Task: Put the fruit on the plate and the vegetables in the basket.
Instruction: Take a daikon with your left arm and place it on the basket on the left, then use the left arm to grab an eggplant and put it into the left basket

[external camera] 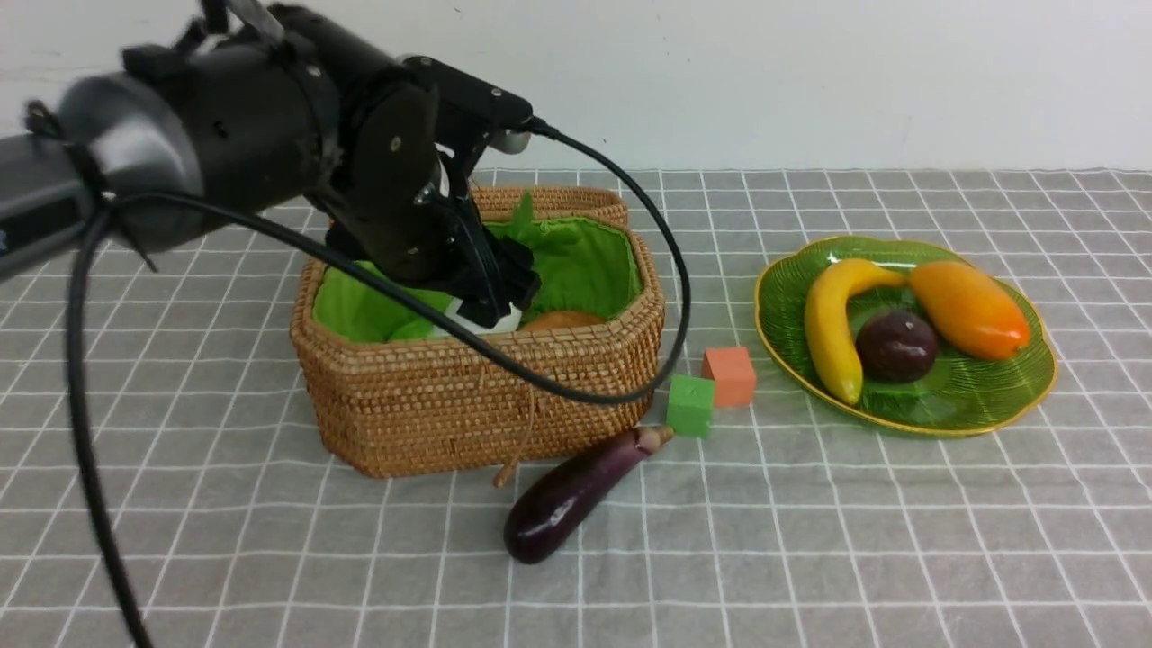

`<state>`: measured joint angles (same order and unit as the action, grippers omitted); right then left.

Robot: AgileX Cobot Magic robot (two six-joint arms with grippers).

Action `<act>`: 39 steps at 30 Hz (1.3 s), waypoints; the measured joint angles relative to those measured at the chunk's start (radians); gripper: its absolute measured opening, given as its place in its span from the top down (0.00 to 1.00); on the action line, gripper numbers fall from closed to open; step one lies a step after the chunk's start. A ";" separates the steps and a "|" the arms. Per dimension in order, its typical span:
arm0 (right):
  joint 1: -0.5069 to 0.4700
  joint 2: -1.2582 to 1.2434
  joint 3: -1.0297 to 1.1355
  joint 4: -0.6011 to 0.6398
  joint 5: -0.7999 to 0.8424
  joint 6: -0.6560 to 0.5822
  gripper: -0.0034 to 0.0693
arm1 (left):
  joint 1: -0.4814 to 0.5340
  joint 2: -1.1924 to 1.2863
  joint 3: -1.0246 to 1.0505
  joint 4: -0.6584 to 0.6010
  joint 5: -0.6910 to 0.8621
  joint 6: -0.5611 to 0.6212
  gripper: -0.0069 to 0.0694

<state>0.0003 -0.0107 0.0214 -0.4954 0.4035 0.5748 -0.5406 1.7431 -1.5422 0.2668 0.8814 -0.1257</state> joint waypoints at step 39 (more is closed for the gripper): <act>0.000 0.000 0.000 0.000 0.000 0.000 0.62 | -0.224 0.287 0.074 0.085 -0.075 -0.106 0.46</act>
<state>0.0003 -0.0107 0.0214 -0.4954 0.4035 0.5748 -0.7646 2.0303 -1.4678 0.3516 0.8062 -0.2318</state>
